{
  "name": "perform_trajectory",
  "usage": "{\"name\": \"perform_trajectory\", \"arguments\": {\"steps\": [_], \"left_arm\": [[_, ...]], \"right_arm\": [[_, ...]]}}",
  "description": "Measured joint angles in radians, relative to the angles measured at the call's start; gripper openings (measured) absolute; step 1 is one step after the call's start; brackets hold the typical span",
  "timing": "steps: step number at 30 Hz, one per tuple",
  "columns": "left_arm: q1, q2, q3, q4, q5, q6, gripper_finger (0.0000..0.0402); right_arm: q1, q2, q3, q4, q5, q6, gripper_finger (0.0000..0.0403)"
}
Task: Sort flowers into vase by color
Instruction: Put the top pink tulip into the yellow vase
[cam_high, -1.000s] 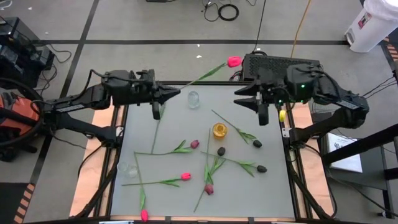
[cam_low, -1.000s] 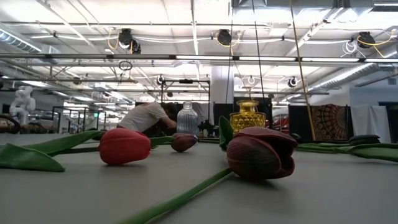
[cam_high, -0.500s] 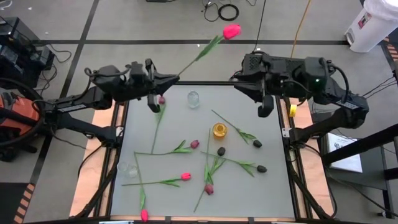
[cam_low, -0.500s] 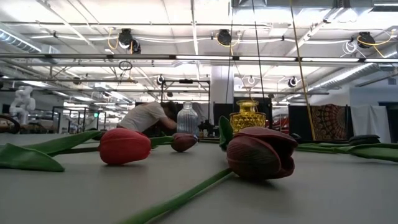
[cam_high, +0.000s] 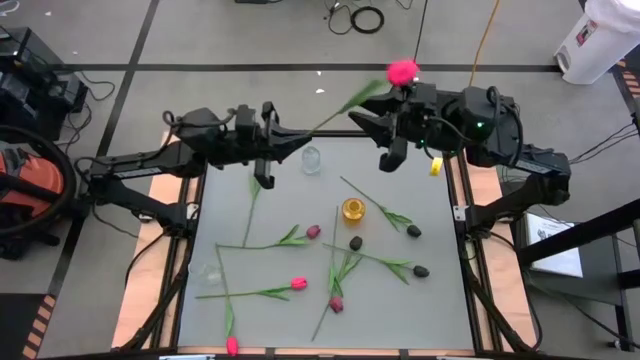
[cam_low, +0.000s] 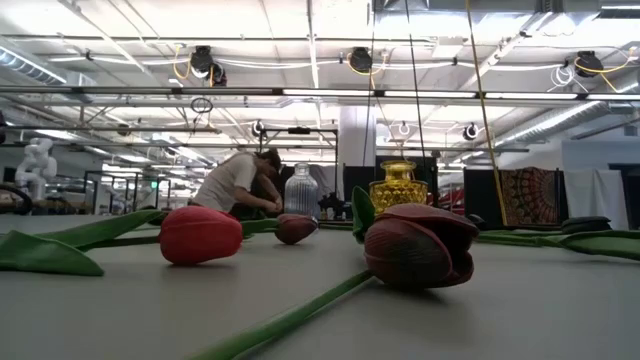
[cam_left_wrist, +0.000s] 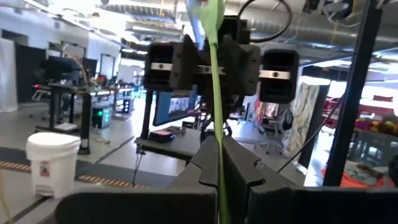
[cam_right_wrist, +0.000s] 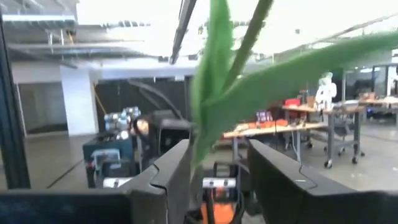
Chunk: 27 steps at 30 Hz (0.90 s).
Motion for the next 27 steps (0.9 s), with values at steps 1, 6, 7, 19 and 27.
{"name": "perform_trajectory", "arguments": {"steps": [1, 6, 7, 19, 27], "left_arm": [[0.000, 0.002, 0.000, 0.008, 0.002, 0.000, 0.0004], [0.000, 0.003, 0.000, 0.015, 0.002, 0.001, 0.0004], [0.000, 0.003, 0.000, 0.015, 0.003, 0.001, 0.0004], [0.000, 0.003, 0.000, 0.011, 0.013, 0.001, 0.0004], [0.000, 0.015, 0.000, 0.008, 0.014, 0.001, 0.0004]], "right_arm": [[-0.002, 0.002, 0.000, 0.009, -0.003, 0.000, 0.0151], [-0.006, 0.003, 0.000, 0.036, -0.029, 0.031, 0.0151], [-0.006, 0.003, 0.000, 0.039, -0.029, 0.036, 0.0151], [-0.006, 0.003, 0.000, 0.057, -0.052, 0.072, 0.0151], [-0.005, 0.003, 0.000, 0.105, -0.078, 0.089, 0.0151]]}}
